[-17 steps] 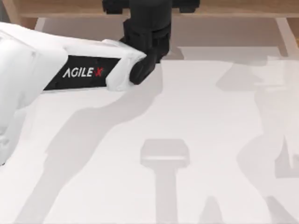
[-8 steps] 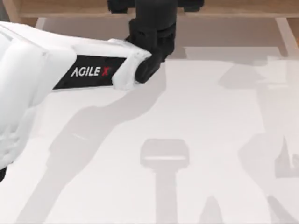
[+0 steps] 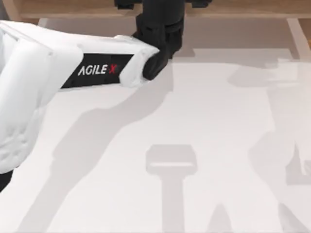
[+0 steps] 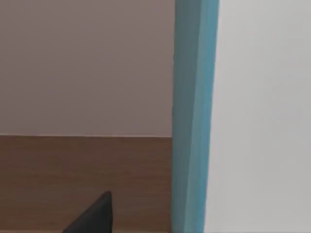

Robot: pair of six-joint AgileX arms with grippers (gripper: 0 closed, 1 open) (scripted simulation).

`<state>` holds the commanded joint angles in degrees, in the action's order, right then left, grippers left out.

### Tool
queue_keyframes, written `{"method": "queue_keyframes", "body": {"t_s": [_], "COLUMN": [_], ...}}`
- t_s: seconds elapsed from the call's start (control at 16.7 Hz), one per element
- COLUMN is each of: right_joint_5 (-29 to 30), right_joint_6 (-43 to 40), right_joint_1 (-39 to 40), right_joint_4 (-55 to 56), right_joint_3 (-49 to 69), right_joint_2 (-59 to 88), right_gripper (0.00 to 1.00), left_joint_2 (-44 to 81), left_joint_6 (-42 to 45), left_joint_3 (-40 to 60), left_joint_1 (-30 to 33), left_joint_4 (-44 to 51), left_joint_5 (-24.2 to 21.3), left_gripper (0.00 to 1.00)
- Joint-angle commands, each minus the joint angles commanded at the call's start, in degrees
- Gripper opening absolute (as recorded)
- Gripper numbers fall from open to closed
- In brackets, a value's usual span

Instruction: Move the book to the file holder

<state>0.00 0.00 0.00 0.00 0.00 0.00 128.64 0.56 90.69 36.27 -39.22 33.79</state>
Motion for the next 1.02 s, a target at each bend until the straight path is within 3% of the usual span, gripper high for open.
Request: {"method": "queue_keyframes", "body": {"t_s": [0.78,1.02], "right_joint_5": [0.0,0.0], "right_joint_6": [0.0,0.0], "right_joint_1": [0.0,0.0], "right_joint_4": [0.0,0.0], "right_joint_3": [0.0,0.0], "right_joint_2": [0.0,0.0], "right_gripper": [1.0,1.0], "left_joint_2": [0.0,0.0], "left_joint_6": [0.0,0.0], "left_joint_3": [0.0,0.0], "left_joint_1": [0.0,0.0], "left_joint_4": [0.0,0.0], "left_joint_5": [0.0,0.0], "left_gripper": [0.02,0.0]}}
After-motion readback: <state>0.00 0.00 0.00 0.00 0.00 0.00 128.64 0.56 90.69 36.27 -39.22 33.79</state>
